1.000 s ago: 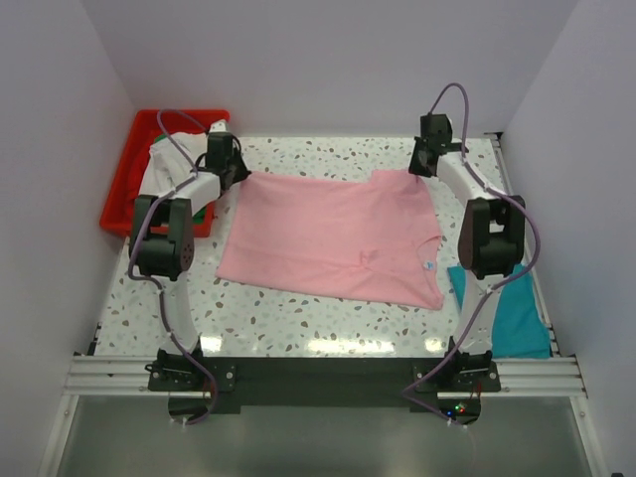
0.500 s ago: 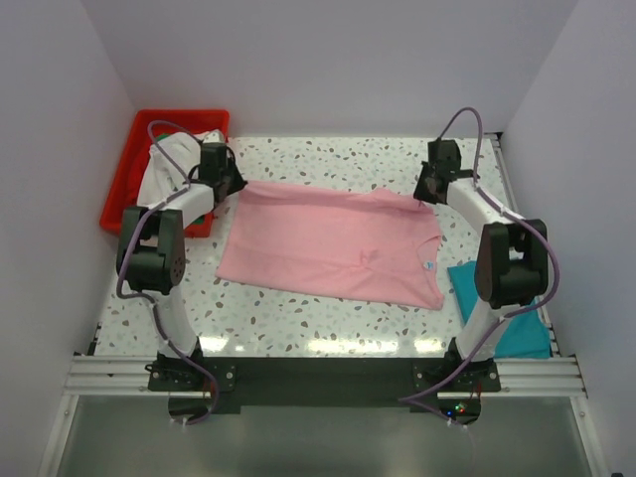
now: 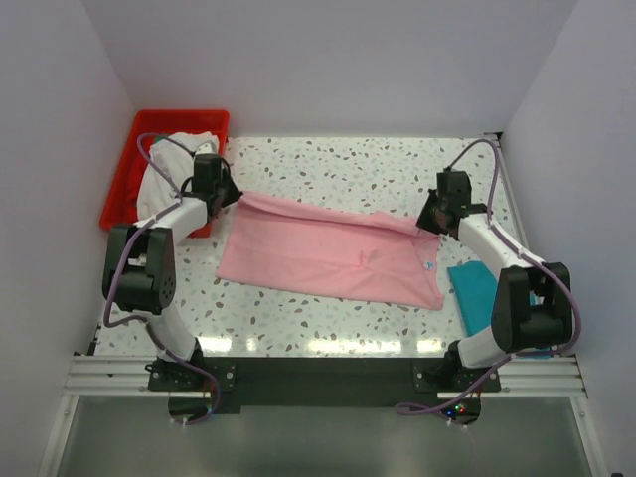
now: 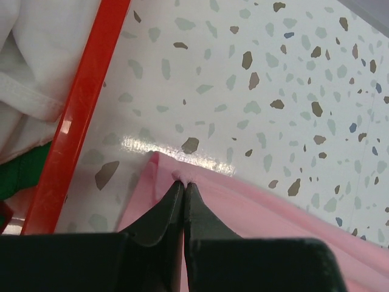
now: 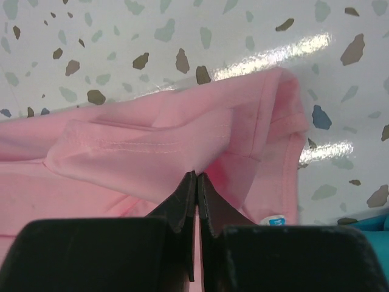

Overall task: Fold and stack the t-shirts
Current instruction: Fold the tshirt

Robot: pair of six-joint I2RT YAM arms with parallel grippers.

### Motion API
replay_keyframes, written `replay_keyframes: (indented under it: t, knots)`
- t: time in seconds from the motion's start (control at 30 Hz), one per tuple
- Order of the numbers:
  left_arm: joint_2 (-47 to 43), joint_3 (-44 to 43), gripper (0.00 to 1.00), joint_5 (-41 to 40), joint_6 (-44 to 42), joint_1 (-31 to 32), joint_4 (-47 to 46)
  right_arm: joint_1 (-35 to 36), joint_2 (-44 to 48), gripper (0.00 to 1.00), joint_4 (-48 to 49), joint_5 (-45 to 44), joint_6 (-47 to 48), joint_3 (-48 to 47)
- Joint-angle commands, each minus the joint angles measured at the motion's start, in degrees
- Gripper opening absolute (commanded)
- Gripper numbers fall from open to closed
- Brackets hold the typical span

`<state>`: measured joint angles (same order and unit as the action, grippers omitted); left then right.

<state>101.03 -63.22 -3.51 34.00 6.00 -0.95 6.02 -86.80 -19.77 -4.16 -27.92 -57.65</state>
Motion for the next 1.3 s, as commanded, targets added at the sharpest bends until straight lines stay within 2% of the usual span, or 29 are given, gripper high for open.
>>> replay_keyframes:
  t: [0.0, 0.43, 0.5, 0.53, 0.57, 0.6, 0.67, 0.73, 0.83, 1.03, 1.27]
  knots:
    - [-3.0, 2.6, 0.0, -1.7, 2.0, -0.6, -0.5, 0.7, 4.2, 0.0, 2.2, 1.9, -2.6, 3.0]
    - [-7.5, 9.1, 0.01, -5.0, 5.4, -0.6, 0.9, 3.1, 12.4, 0.0, 2.4, 2.7, -5.3, 14.4]
    - [-8.7, 10.8, 0.14, -5.3, 5.8, -0.6, 0.9, 3.0, 13.5, 0.02, 2.4, 2.1, -5.2, 15.5]
    - [-10.3, 11.6, 0.21, -5.6, 6.4, -0.6, 0.9, 3.0, 13.9, 0.08, 2.5, 2.1, -5.2, 16.2]
    - [-11.2, 13.0, 0.34, -5.5, 6.6, -0.6, 0.9, 3.1, 14.3, 0.12, 2.5, 2.1, -5.3, 16.5]
    - [-12.2, 13.8, 0.39, -5.2, 6.7, -0.6, 0.3, 3.1, 14.9, 0.23, 2.5, 2.1, -5.1, 16.6]
    - [-15.0, 15.6, 0.49, -4.1, 6.9, -0.7, -0.6, 3.0, 15.5, 0.32, 1.8, 2.1, -4.9, 16.3]
    - [-17.1, 15.9, 0.52, -3.6, 6.5, -0.6, -0.6, 3.0, 15.7, 0.37, 1.0, 1.4, -4.9, 14.7]
    - [-17.3, 14.2, 0.52, -3.2, 5.7, -0.2, 0.0, 3.1, 14.6, 0.42, 0.7, 0.7, -4.4, 11.8]
    - [-10.7, 7.8, 0.48, -2.3, 3.8, 2.5, 3.3, 3.1, 5.8, 0.43, 0.0, -3.3, -3.7, 6.3]
    - [-4.5, 6.4, 0.45, -0.6, 3.5, 5.6, 1.9, 3.1, 1.6, 0.42, 0.1, -6.5, -3.7, 6.0]
